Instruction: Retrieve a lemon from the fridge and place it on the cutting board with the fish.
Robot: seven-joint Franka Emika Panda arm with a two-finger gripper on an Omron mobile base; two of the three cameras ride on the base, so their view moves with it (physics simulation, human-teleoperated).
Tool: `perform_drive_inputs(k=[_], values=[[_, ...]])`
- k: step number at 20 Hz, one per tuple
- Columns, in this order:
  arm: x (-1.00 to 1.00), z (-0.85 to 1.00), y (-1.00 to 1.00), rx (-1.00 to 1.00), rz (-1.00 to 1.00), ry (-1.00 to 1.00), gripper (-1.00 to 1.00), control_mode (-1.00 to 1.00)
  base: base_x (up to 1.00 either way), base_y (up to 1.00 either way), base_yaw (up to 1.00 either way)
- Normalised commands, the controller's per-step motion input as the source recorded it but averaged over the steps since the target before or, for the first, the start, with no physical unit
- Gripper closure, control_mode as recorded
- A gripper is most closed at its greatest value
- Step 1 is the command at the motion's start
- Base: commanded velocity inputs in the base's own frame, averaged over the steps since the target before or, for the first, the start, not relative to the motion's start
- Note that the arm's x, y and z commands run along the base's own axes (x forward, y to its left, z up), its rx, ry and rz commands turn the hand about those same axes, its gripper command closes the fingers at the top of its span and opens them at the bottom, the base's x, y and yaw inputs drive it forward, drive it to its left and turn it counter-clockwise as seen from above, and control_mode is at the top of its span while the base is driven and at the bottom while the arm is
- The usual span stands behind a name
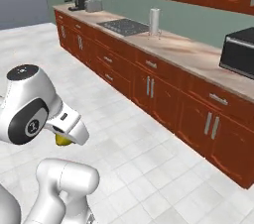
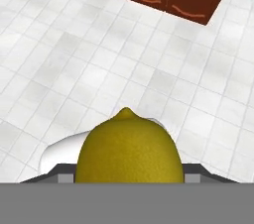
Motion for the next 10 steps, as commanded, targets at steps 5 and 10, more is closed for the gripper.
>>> perform_drive_inputs(k=[5,10], values=[[0.00,0.00,0.00,0.00,0.00,0.00,1.00,1.00,1.00,0.26,0.57],[0.00,0.00,0.00,0.00,0.00,0.00,1.00,1.00,0.96,0.10,0.61]])
